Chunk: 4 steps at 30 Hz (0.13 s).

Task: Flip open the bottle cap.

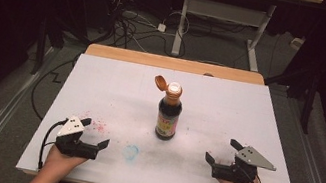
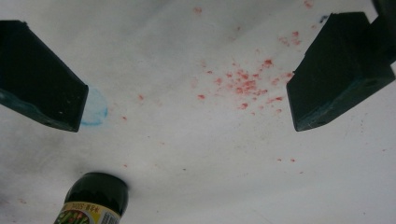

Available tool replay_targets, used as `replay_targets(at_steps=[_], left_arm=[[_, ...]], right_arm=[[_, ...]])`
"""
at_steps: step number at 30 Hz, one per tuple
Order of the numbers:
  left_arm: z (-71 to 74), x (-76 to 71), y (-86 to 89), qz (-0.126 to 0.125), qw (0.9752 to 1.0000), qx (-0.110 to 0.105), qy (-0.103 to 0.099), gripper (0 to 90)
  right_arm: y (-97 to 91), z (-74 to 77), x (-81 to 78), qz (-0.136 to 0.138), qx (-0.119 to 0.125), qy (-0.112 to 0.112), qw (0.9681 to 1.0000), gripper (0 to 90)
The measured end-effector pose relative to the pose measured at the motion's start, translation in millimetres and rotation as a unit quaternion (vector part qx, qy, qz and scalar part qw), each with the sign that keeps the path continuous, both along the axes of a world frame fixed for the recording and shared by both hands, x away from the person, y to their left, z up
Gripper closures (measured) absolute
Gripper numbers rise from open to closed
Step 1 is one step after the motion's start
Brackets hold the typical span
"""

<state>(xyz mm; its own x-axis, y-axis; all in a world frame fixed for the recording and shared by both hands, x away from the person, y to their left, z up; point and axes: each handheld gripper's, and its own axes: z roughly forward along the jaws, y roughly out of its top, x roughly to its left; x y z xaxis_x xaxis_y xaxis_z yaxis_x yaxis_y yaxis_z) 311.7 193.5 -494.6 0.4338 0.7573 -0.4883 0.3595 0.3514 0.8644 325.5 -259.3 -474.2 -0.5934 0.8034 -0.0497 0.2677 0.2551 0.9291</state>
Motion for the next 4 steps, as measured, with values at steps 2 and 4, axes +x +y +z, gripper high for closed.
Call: replay_targets(at_steps=[2, 4], left_arm=[[0.1, -1.1, -0.2, 0.001, 1.0000, -0.001, -0.005, 0.0], [0.3, -0.8, 1.0, 0.001, 1.0000, -0.003, -0.003, 0.0]], right_arm=[[1.5, -1.3, -0.2, 0.000, -0.002, 0.002, 1.0000, 0.4], [2.3, -2.7, 0.2, 0.002, -0.007, 0.003, 1.0000, 0.4]])
